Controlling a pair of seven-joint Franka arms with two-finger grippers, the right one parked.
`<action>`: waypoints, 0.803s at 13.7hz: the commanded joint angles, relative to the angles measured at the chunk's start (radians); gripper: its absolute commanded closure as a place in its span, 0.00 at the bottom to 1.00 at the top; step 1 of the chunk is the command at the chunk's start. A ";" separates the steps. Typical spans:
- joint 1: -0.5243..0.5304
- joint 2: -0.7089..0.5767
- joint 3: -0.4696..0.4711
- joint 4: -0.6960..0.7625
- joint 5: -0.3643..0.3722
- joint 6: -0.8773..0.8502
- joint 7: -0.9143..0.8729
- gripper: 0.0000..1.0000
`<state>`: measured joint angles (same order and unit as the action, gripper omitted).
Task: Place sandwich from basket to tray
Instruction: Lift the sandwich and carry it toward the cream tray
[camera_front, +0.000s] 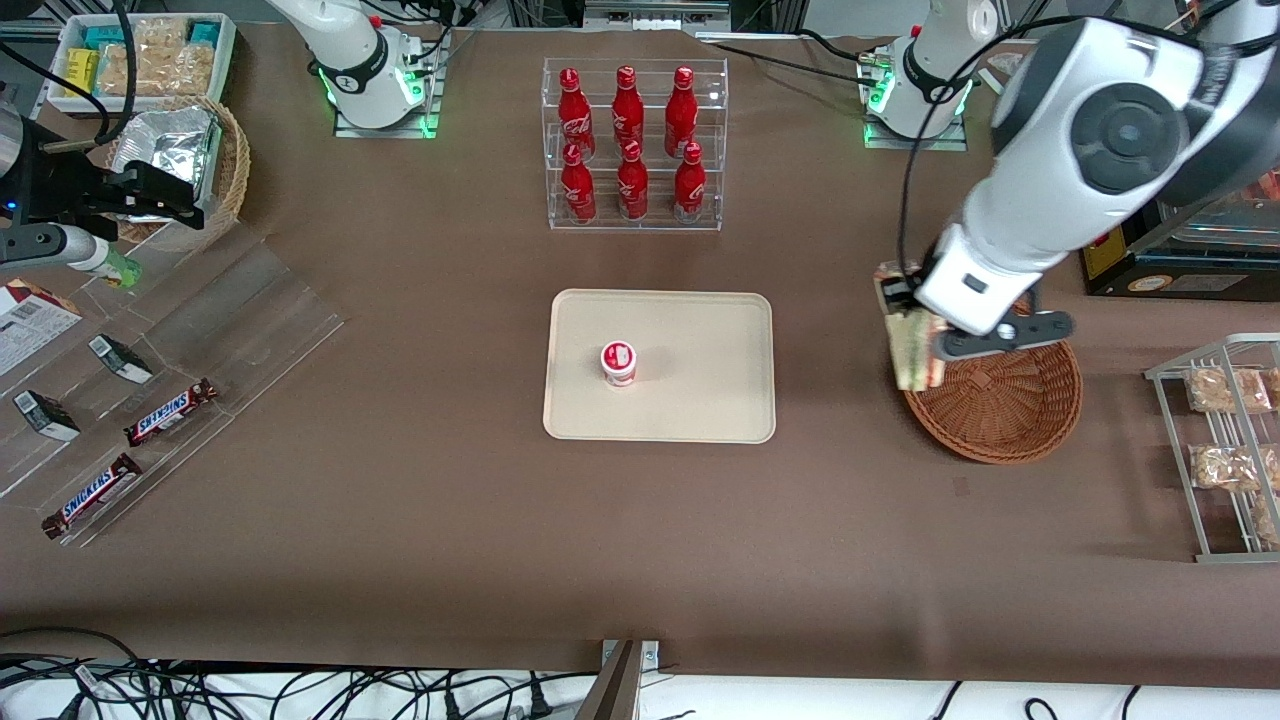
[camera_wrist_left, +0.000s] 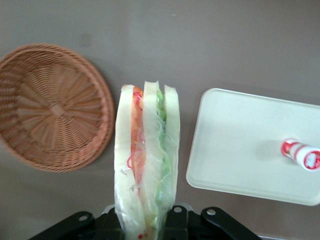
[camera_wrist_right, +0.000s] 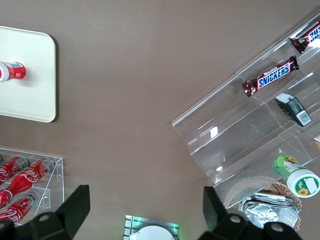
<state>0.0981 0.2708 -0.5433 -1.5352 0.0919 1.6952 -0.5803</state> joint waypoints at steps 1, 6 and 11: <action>-0.084 0.062 -0.006 0.037 0.008 0.041 0.052 1.00; -0.205 0.168 -0.003 0.021 0.005 0.152 0.027 1.00; -0.284 0.312 -0.001 0.001 0.151 0.260 -0.151 1.00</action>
<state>-0.1477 0.5245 -0.5491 -1.5472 0.1620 1.9271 -0.6524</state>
